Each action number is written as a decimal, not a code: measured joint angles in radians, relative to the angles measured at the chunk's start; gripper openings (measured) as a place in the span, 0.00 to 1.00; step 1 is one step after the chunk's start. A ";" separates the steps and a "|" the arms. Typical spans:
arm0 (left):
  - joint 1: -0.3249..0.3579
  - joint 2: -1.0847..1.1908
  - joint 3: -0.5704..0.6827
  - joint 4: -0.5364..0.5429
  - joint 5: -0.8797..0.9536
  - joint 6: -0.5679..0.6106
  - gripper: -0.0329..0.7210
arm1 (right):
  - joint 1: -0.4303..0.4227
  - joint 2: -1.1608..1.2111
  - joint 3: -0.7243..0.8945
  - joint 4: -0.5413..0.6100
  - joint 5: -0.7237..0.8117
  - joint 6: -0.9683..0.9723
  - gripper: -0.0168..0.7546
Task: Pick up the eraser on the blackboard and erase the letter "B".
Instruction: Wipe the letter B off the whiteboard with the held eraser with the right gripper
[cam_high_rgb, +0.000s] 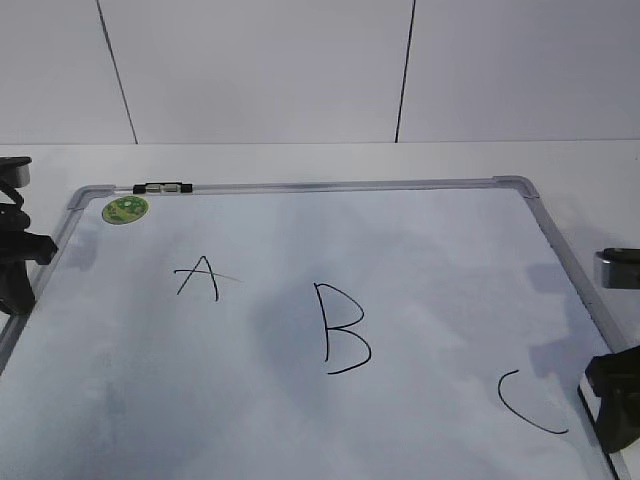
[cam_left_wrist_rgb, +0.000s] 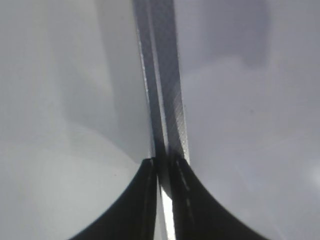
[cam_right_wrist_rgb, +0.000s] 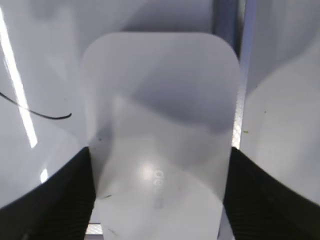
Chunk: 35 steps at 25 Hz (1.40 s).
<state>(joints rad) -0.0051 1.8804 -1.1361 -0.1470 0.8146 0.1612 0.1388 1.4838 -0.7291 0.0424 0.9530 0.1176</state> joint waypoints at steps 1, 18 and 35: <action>0.000 0.000 0.000 0.000 0.000 0.000 0.11 | 0.000 0.000 0.000 -0.002 0.000 0.000 0.71; 0.000 0.000 0.000 0.000 -0.002 0.002 0.11 | 0.000 0.008 -0.156 0.016 0.205 0.000 0.70; 0.000 0.000 0.000 0.000 -0.002 0.002 0.11 | 0.002 0.137 -0.599 0.069 0.267 -0.008 0.70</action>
<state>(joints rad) -0.0051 1.8804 -1.1361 -0.1470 0.8130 0.1633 0.1406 1.6211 -1.3283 0.1111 1.2196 0.1101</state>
